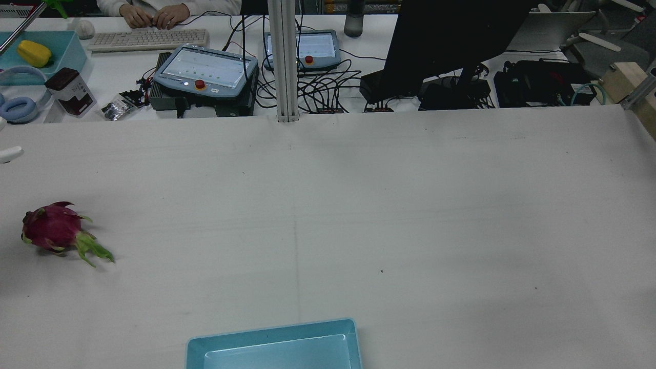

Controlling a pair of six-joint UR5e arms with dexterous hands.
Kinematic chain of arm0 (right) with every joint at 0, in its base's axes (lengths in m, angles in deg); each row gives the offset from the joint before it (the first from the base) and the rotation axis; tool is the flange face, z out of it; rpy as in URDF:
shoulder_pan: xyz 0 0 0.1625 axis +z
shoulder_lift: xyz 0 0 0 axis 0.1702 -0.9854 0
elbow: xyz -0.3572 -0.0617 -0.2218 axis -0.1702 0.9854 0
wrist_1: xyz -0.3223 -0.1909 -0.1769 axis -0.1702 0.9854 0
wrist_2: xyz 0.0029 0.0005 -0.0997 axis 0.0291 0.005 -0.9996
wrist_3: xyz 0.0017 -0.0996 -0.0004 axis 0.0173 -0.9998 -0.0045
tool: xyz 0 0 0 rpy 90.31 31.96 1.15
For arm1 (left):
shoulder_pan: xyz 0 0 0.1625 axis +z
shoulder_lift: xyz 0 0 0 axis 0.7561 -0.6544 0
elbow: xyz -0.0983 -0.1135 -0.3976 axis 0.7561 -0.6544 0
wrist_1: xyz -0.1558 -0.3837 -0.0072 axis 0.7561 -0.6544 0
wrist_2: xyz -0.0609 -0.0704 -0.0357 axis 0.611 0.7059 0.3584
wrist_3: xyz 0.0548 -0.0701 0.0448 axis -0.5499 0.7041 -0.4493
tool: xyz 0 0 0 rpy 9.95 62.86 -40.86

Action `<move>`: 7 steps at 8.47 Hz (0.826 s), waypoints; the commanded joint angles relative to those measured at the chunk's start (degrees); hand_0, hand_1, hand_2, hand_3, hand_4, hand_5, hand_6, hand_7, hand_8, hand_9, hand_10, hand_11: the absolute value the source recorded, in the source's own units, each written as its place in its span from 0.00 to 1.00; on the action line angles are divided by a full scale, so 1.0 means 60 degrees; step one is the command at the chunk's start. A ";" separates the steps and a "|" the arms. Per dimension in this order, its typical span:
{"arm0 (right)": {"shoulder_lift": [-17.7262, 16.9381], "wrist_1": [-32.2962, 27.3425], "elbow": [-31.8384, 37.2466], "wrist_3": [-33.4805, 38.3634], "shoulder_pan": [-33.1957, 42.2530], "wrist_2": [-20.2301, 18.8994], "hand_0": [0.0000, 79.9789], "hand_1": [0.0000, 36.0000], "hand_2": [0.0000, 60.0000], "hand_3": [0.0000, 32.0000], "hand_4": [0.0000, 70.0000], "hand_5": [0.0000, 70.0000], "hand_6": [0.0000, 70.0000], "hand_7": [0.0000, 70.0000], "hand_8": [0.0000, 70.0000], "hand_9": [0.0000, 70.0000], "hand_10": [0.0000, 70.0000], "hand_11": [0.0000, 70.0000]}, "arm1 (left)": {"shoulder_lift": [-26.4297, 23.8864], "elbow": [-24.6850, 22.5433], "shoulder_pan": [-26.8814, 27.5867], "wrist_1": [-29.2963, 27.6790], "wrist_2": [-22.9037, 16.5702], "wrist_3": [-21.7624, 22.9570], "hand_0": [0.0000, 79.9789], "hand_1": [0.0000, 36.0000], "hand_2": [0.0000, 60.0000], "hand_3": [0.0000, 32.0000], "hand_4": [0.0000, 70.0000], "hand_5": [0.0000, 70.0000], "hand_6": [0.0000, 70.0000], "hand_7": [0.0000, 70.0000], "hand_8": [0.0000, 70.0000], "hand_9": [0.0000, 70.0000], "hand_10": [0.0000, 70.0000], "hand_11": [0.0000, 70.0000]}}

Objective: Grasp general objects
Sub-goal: 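Move the left hand down to the pink dragon fruit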

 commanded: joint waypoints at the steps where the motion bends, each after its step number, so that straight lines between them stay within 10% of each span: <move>1: 0.0000 -0.0002 0.0001 0.0000 -0.0007 0.0000 0.00 0.00 0.00 0.00 0.00 0.00 0.00 0.00 0.00 0.00 0.00 0.00 | -0.0025 0.0693 0.0395 -0.0345 -0.0062 -0.0316 0.78 0.66 0.00 0.56 0.10 0.00 0.00 0.00 0.00 0.00 0.05 0.11; 7: 0.0000 0.0012 0.0001 0.0000 -0.0007 0.0000 0.00 0.00 0.00 0.00 0.00 0.00 0.00 0.00 0.00 0.00 0.00 0.00 | -0.0781 0.1483 0.2691 0.0046 0.1427 -0.0889 0.79 0.68 0.00 0.59 0.11 0.00 0.00 0.00 0.00 0.00 0.03 0.08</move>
